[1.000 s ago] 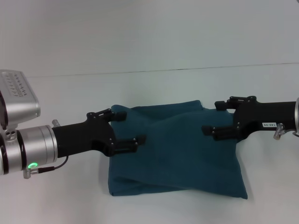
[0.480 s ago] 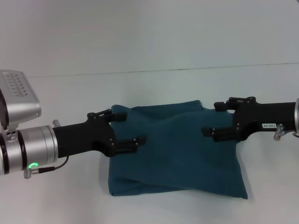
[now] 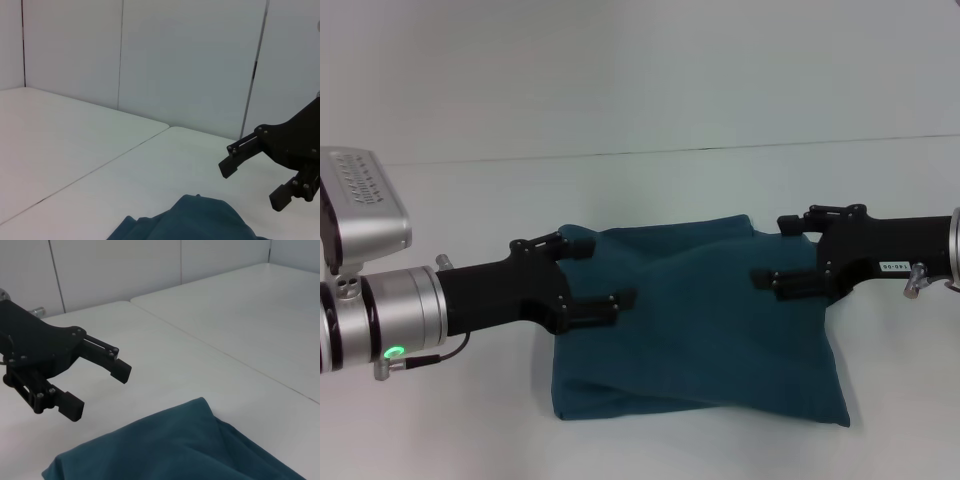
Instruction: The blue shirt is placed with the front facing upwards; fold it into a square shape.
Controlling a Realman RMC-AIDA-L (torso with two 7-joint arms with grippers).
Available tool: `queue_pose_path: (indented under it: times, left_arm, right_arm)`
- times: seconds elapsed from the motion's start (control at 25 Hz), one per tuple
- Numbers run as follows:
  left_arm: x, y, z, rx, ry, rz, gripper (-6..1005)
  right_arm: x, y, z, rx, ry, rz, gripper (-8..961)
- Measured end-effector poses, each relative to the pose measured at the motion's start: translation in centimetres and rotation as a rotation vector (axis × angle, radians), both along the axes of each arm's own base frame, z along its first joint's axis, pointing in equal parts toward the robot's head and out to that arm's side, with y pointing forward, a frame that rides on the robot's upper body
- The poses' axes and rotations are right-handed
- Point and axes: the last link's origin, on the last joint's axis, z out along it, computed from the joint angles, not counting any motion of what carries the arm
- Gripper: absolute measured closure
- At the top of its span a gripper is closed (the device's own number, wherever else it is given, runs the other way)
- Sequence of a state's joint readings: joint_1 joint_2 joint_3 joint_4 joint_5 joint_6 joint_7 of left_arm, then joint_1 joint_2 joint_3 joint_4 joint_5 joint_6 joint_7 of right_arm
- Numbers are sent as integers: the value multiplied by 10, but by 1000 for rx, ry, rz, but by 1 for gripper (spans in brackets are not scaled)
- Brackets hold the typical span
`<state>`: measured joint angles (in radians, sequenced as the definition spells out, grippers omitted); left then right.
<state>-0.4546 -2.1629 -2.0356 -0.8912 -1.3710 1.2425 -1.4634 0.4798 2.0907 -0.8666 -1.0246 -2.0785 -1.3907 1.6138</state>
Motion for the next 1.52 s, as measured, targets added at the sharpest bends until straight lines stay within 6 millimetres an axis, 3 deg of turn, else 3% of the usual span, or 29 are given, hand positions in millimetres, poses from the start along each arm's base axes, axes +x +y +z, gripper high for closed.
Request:
queue_pose_path:
  times: [1.52]
  left_arm:
    - [-1, -3, -2, -14, -1, 6, 123]
  right_arm:
    - [2, -2, -3, -7, 6, -10, 29]
